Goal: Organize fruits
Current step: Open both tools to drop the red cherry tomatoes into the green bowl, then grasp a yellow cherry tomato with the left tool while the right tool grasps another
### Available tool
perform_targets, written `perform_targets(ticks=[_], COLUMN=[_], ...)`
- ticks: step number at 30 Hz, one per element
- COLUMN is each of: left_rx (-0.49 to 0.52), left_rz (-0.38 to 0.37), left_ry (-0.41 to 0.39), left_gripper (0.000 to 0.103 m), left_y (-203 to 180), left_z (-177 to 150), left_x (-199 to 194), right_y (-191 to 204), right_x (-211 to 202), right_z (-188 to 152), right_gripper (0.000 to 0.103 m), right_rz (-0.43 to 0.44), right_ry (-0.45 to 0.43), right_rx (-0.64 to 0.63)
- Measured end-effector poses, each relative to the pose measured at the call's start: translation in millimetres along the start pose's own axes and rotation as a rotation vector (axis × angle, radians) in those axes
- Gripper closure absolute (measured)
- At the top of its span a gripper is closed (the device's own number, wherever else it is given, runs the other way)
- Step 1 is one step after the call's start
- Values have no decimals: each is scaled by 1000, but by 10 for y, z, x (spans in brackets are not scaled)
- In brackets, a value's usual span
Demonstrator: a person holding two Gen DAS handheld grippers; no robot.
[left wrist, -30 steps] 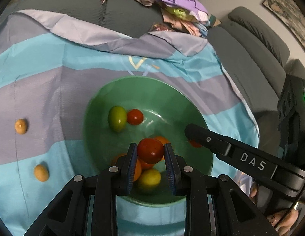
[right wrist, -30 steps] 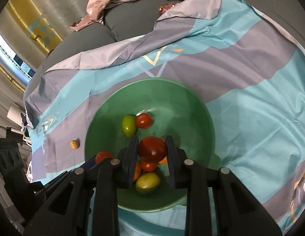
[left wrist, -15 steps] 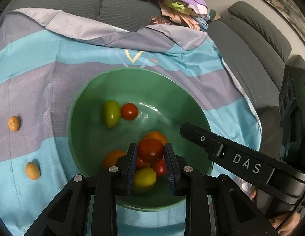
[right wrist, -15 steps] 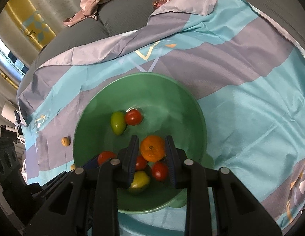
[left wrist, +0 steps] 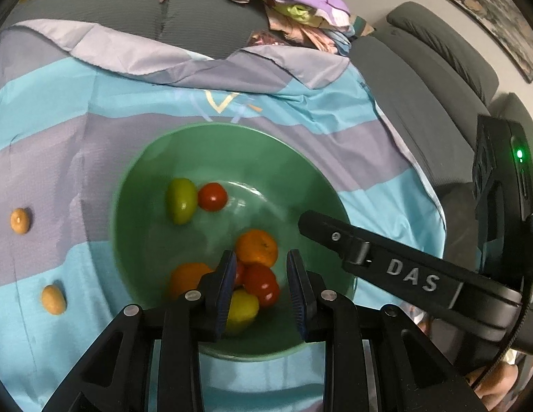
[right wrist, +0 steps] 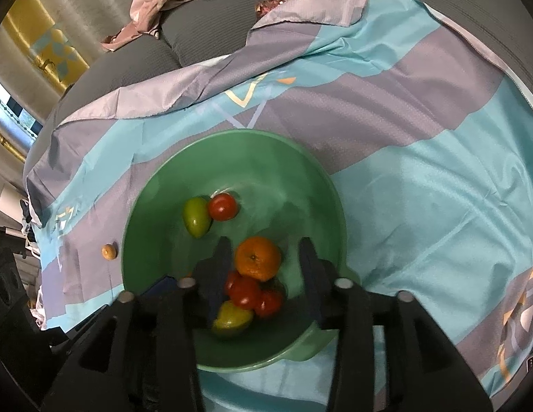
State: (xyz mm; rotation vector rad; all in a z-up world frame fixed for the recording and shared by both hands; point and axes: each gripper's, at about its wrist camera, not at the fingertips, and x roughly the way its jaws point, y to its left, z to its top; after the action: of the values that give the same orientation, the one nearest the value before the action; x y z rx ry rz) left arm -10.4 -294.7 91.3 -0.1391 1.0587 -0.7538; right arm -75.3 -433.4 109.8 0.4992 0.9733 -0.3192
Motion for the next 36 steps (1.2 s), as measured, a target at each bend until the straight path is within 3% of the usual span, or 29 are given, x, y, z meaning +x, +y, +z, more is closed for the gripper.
perform_targets(ticks=[7, 11, 17, 21, 26, 28, 30, 36], left_rx=[-49, -101, -170, -188, -247, -267, -290, -331], left_rz=[17, 38, 92, 187, 248, 252, 207, 241], left_ry=[-44, -96, -115, -97, -70, -50, -67, -27], left_gripper=[72, 60, 60, 59, 59, 59, 59, 59], left_y=[289, 553, 1038, 1413, 1914, 2018, 2118, 2309], left_z=[47, 88, 113, 64, -58, -44, -35, -62], left_x=[-260, -478, -745, -852, -901, -909, -936, -789], right_y=[76, 181, 436, 706, 1046, 1186, 1322, 1634], right_x=[-11, -16, 1, 36, 60, 76, 97, 229], right_z=[-11, -28, -80, -161, -286, -339, -405, -571], right_gripper=[45, 45, 45, 45, 45, 45, 45, 45], right_rz=[0, 3, 7, 15, 44, 66, 87, 187], right_ry=[-7, -13, -29, -32, -47, -48, -41, 44], right_rx=[-11, -34, -92, -170, -264, -296, -334, -422])
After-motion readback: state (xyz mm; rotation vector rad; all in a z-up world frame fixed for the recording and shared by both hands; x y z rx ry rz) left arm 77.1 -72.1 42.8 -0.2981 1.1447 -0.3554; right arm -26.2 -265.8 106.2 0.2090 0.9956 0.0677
